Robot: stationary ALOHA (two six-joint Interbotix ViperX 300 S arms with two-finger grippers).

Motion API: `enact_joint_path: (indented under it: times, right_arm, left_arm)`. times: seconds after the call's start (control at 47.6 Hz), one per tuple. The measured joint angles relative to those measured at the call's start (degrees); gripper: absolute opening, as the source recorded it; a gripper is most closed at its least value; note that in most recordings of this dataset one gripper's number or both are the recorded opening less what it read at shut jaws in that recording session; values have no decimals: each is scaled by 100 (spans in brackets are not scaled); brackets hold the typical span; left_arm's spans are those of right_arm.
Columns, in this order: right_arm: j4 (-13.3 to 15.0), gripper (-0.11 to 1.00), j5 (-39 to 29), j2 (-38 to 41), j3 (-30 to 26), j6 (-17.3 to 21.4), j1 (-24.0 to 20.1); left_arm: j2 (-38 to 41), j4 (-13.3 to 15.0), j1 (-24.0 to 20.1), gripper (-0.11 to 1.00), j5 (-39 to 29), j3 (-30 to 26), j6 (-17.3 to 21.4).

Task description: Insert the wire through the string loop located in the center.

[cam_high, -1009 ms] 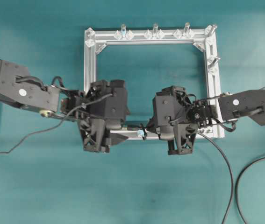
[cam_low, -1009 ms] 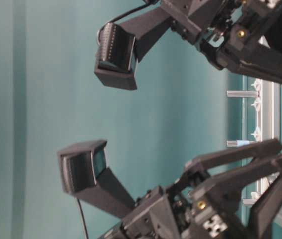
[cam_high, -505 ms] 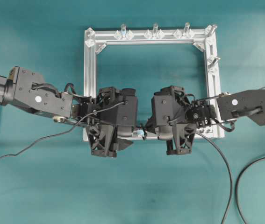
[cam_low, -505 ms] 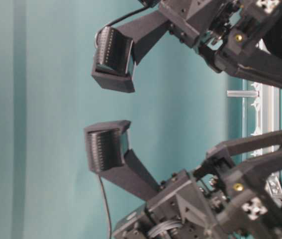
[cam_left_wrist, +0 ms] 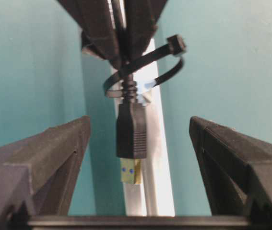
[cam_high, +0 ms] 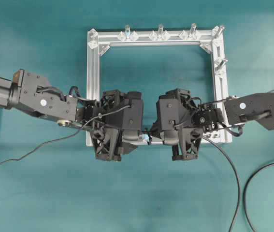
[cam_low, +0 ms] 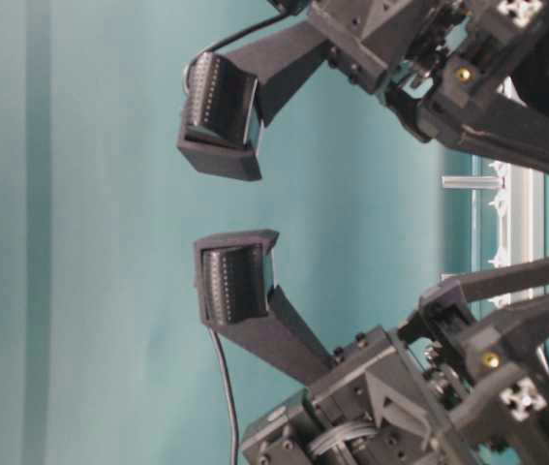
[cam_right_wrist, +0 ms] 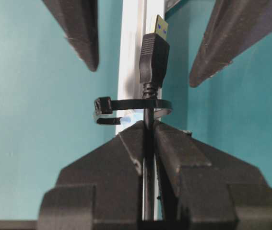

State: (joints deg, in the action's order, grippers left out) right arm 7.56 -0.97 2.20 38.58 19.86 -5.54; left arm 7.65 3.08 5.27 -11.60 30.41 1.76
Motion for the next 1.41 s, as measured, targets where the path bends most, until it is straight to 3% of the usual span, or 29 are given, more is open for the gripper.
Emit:
enact_joint_path:
  times: [0.147, 0.315, 0.357, 1.408]
  right_arm:
    - [0, 8, 0, 0, 0, 0, 0]
    - [-9, 8, 0, 0, 0, 0, 0]
    - [-9, 8, 0, 0, 0, 0, -9]
    - [0, 8, 26, 0, -18, -35, 26]
  left_arm:
    - [0, 0, -18, 61, 0, 0, 0]
    - [0, 9, -18, 23, 0, 0, 0]
    - [0, 0, -26, 18, 0, 0, 0]
    - [0, 0, -79, 18, 0, 53, 0]
